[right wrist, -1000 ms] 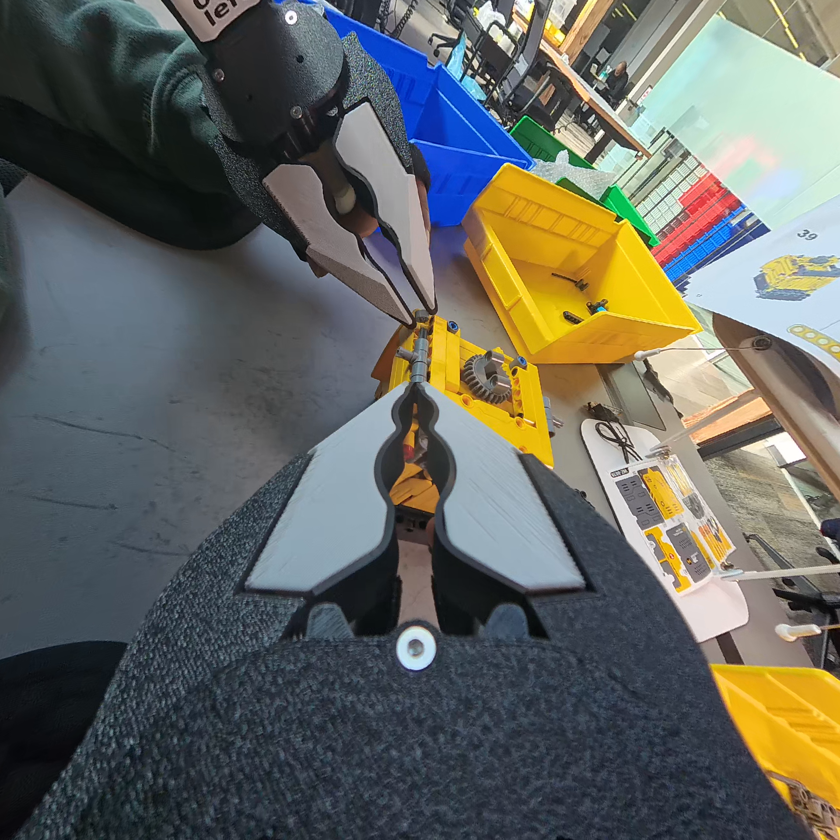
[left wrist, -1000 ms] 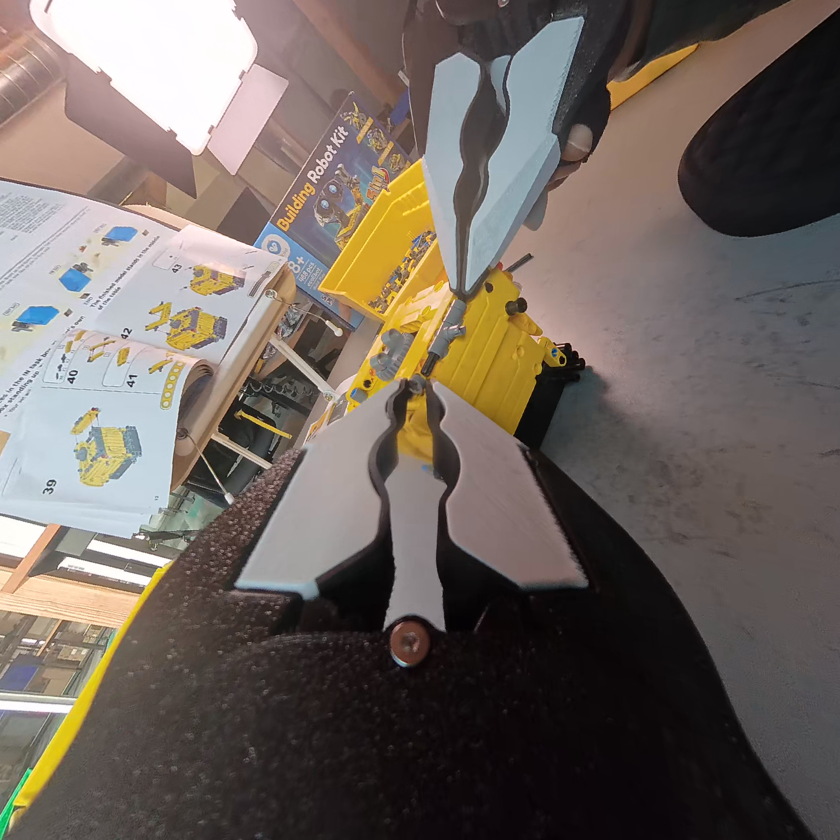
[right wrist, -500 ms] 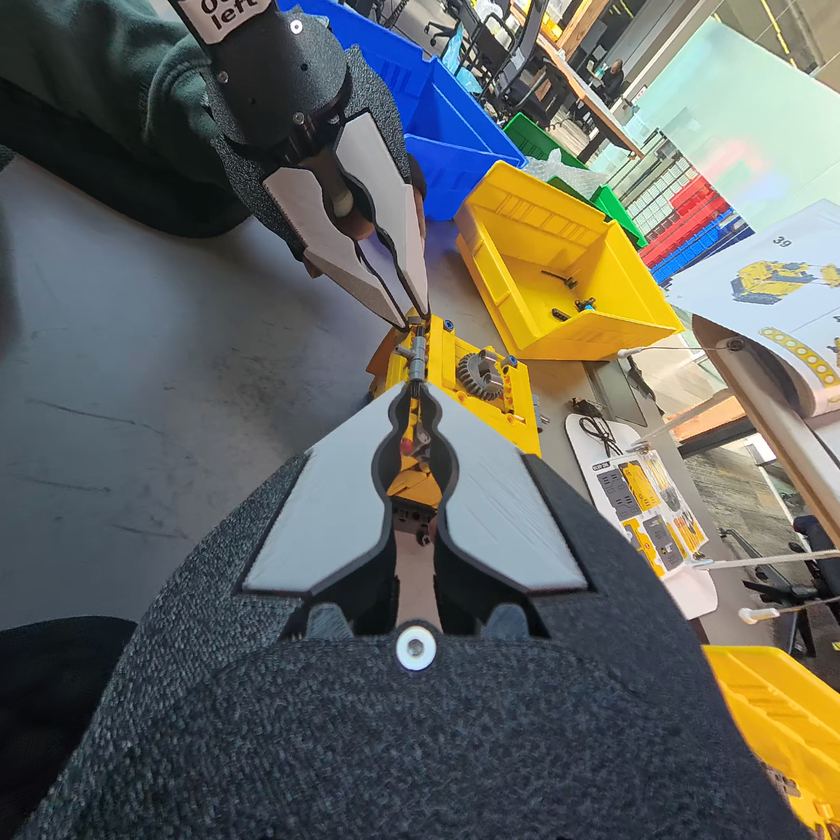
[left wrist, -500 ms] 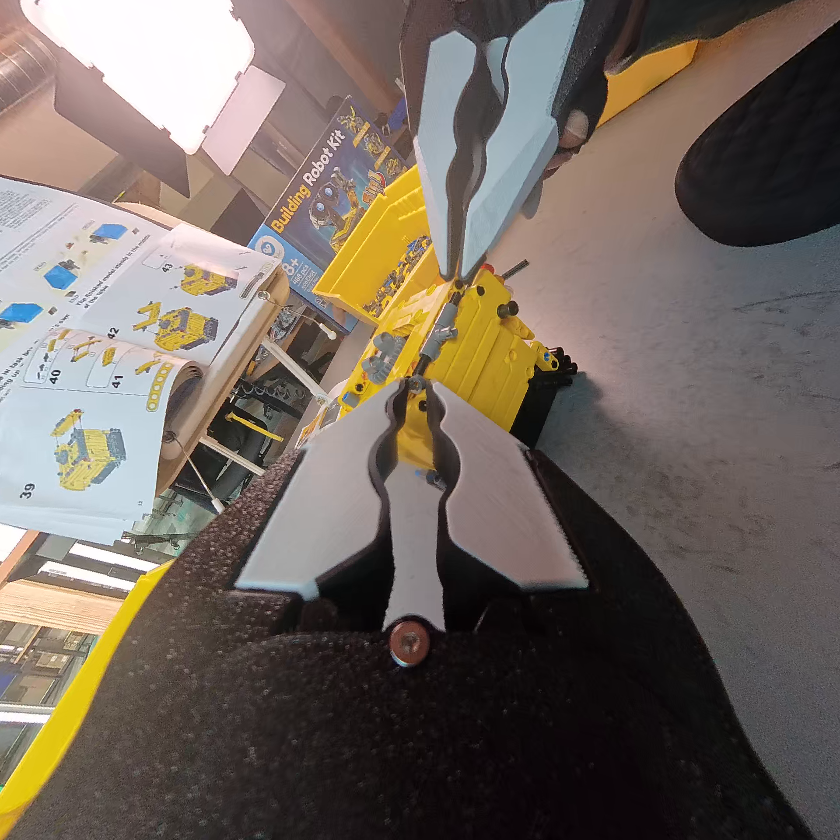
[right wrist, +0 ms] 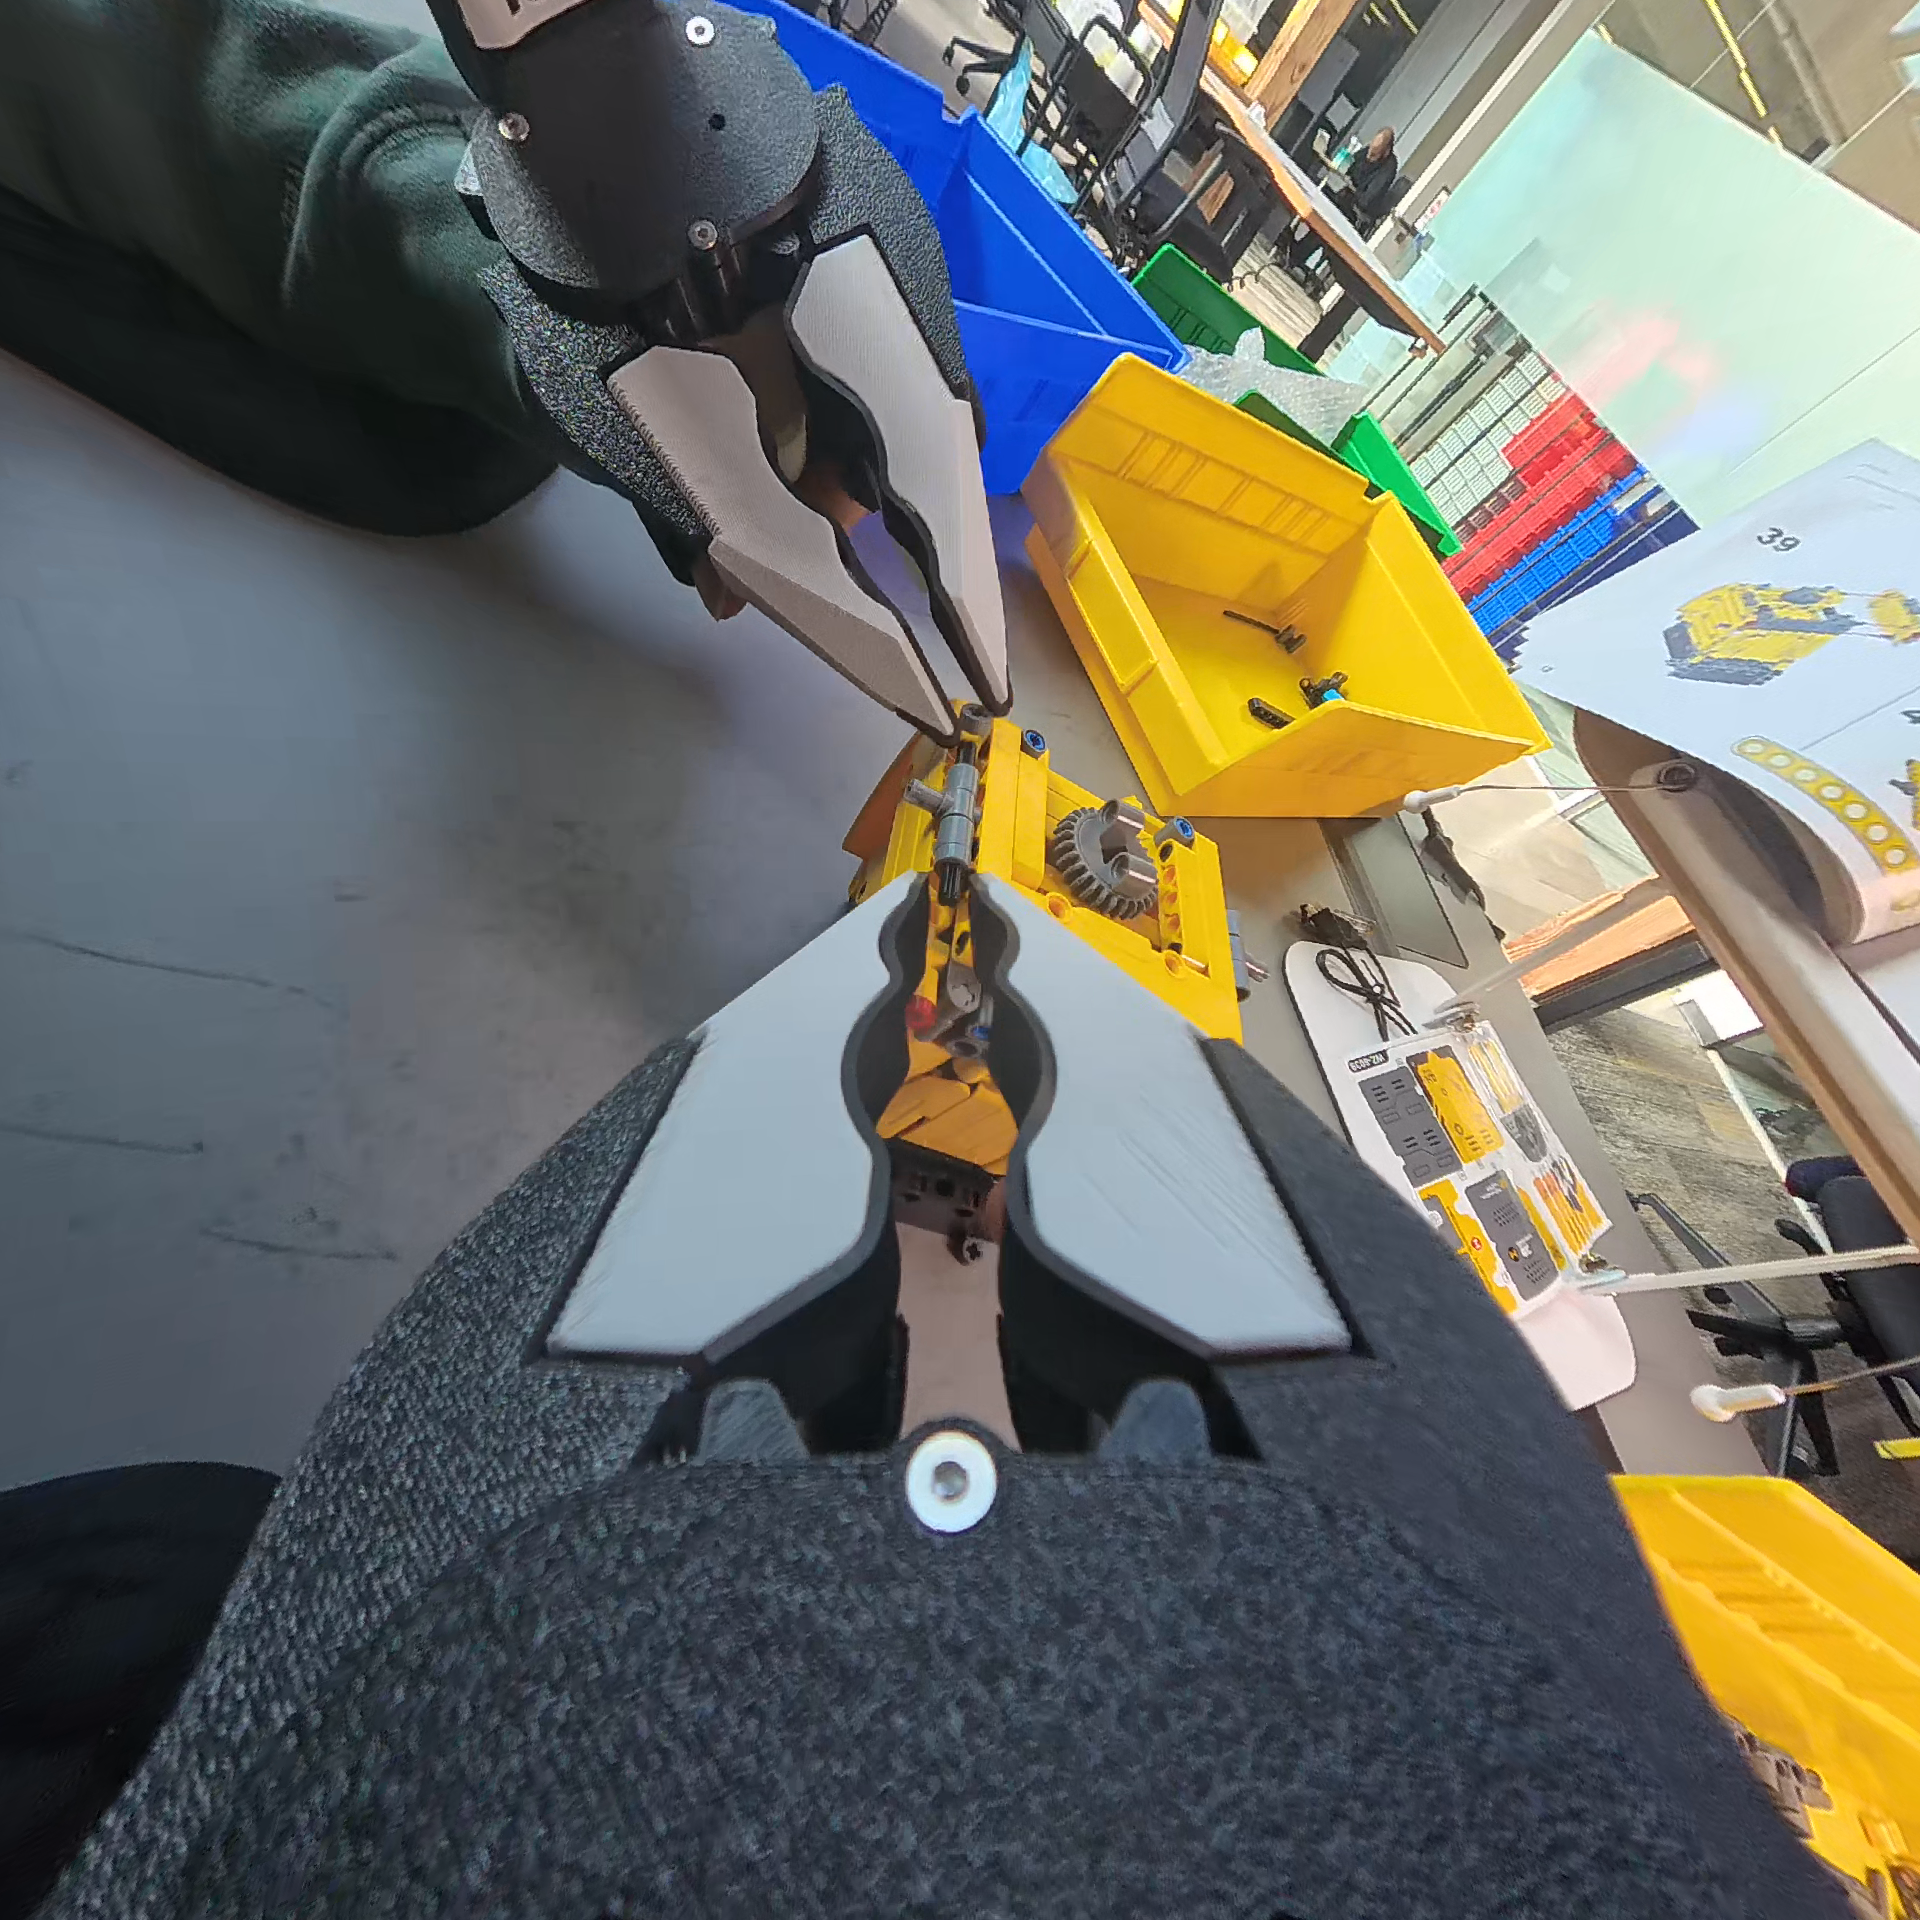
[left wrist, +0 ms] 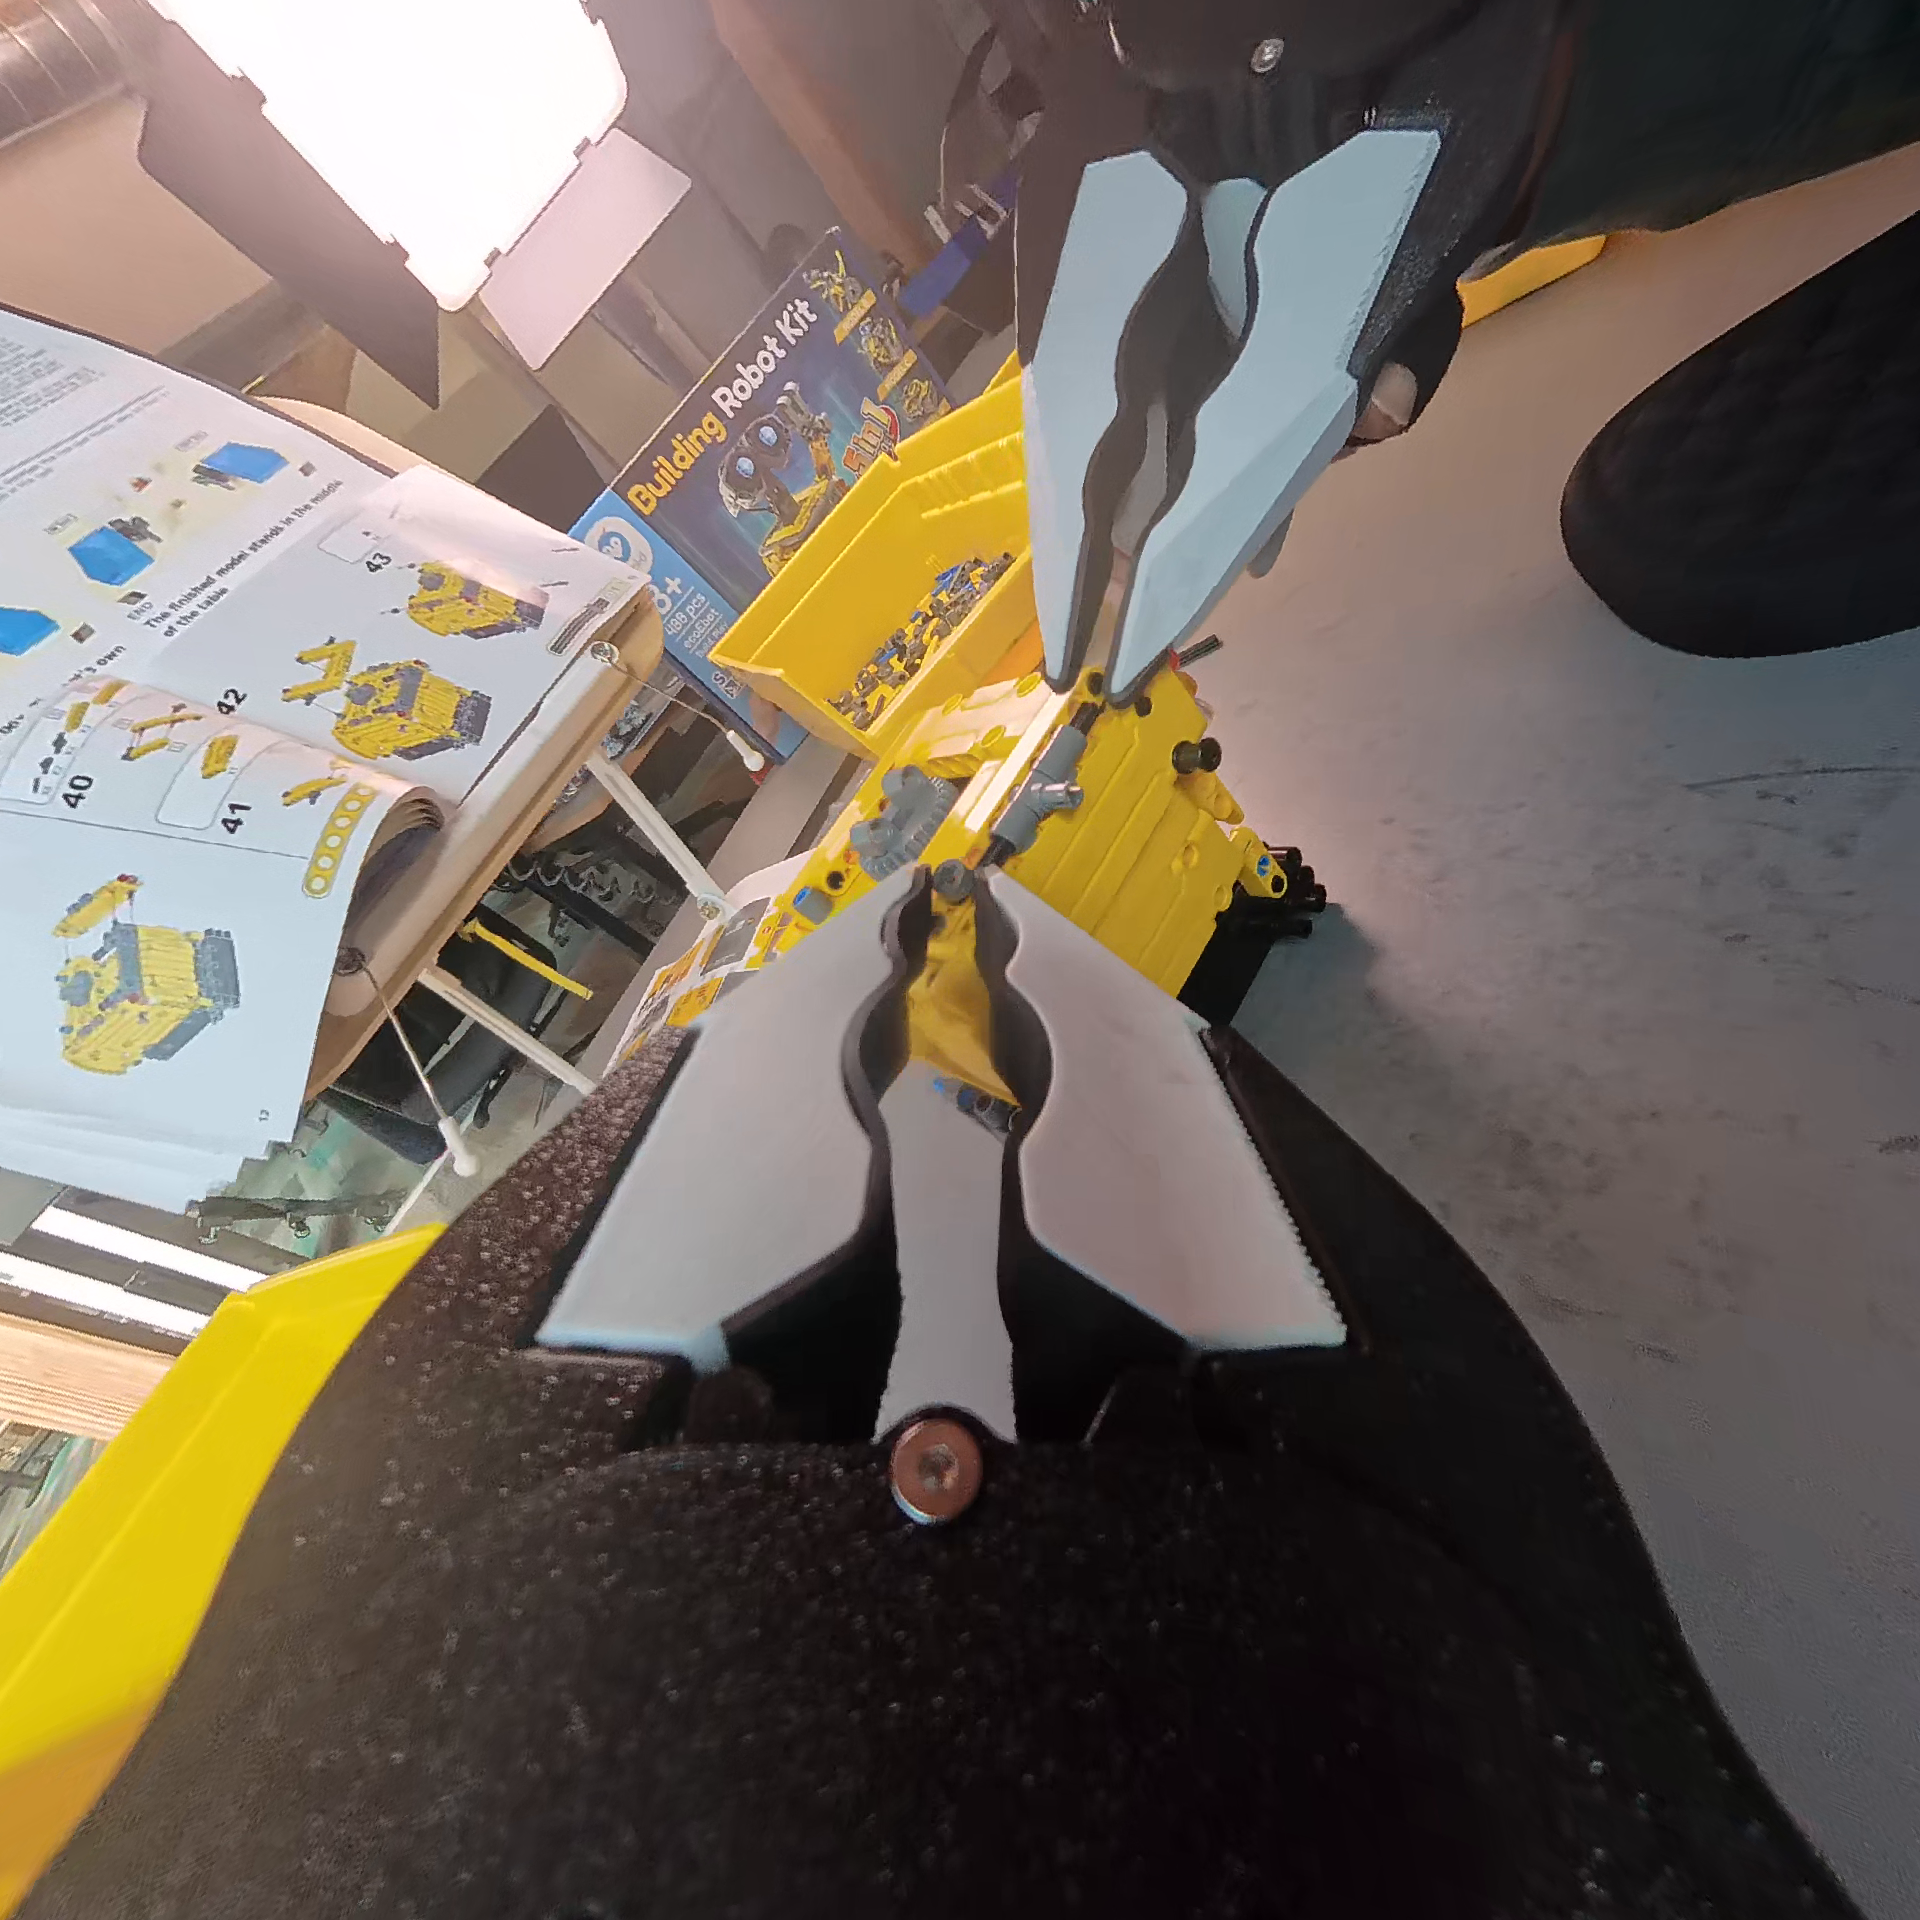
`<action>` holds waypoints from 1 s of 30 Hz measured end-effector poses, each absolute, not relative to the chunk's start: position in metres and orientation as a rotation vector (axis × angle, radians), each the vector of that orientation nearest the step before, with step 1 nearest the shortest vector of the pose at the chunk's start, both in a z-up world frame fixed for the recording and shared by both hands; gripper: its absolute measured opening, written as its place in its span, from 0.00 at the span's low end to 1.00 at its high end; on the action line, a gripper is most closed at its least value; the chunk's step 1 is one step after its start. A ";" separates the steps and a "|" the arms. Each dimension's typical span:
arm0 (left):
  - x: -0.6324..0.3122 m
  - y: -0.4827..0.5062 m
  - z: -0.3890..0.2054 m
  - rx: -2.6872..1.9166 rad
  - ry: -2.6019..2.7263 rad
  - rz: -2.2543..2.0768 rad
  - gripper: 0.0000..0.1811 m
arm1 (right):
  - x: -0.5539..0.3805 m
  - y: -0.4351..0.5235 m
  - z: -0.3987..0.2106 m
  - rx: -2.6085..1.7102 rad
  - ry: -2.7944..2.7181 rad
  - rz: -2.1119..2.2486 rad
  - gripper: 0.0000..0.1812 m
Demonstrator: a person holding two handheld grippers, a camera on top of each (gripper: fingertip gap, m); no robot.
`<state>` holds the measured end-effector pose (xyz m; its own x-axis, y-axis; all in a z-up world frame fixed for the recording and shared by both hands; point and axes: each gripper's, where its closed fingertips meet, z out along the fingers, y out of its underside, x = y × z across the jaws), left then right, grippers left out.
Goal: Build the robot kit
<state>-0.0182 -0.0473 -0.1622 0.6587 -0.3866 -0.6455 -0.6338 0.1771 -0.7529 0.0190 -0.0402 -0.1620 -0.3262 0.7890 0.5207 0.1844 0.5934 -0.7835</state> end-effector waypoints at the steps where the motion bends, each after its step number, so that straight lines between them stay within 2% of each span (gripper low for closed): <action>1: -0.020 -0.048 -0.162 -1.446 0.902 0.198 0.04 | 0.019 -0.040 -0.161 -0.789 -1.828 0.765 0.05; 5: -0.017 -0.053 -0.157 -1.466 0.836 0.025 0.04 | 0.015 -0.043 -0.156 -0.773 -1.789 0.770 0.06; 15: -0.001 -0.072 -0.117 -1.432 0.489 -0.828 0.04 | -0.001 -0.066 -0.124 -0.579 -1.565 0.650 0.06; 30: 0.008 -0.071 -0.114 -1.428 0.298 -1.176 0.03 | -0.002 -0.074 -0.115 -0.458 -1.478 0.519 0.04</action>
